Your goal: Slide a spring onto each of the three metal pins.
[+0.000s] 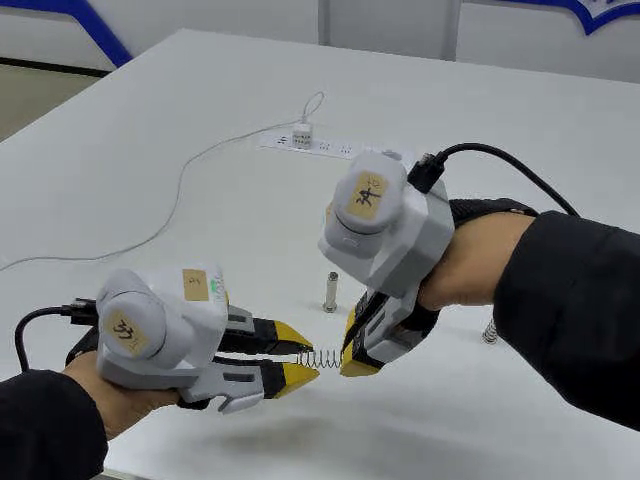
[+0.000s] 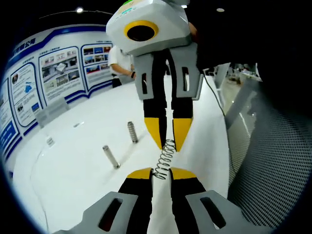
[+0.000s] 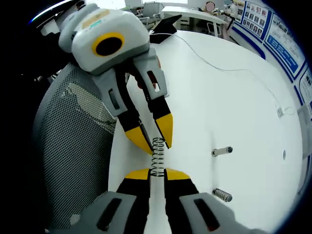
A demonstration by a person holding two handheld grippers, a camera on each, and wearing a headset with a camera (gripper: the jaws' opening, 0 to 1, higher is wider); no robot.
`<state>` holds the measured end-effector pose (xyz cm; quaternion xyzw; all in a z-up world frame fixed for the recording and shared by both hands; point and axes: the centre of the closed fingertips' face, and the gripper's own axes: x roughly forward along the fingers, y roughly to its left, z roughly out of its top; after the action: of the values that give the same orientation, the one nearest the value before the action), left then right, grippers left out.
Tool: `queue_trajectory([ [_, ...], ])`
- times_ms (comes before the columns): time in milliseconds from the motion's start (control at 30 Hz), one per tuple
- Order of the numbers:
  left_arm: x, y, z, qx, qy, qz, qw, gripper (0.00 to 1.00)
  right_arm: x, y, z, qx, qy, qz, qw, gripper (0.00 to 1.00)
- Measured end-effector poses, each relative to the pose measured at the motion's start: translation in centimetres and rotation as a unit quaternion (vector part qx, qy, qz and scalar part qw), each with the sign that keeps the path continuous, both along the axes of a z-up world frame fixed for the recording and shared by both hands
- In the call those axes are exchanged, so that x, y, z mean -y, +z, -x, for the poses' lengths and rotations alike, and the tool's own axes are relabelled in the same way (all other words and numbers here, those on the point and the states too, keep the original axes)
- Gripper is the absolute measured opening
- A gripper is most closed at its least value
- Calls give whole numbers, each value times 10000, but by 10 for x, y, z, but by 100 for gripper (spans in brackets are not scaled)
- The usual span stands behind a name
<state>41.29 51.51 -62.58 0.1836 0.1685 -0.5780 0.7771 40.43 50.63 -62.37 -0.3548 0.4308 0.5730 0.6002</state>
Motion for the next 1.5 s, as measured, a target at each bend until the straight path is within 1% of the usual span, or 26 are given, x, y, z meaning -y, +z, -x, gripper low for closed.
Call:
queue_trajectory([
  [133,0,0,0,-1,3,-17,10000,13,-3,8,-1,78,23,-59,9999,11],
  [233,-1,-1,0,-68,25,-13,10000,12,-7,14,-1,125,42,-143,9998,11],
  [300,-1,-1,-1,-85,41,4,10000,11,-9,17,-1,180,58,-186,9996,11],
  [533,0,1,-1,-121,56,73,9999,11,-21,30,-1,347,134,-445,9983,11],
  [600,0,1,-1,-130,69,90,9999,11,-24,31,-2,401,145,-510,9978,11],
  [867,1,2,0,-189,73,157,9997,11,-32,36,-2,464,173,-669,9965,11],
  [1133,2,2,0,-198,71,174,9996,11,-36,37,-1,478,193,-704,9962,11],
  [1200,1,3,-1,-179,96,187,9996,11,-35,37,-2,486,181,-700,9962,11],
  [1333,1,3,-2,-204,116,222,9995,12,-33,37,-2,473,156,-680,9964,11],
  [1500,1,3,-2,-236,149,227,9994,15,-32,37,-3,479,143,-647,9967,11],
])
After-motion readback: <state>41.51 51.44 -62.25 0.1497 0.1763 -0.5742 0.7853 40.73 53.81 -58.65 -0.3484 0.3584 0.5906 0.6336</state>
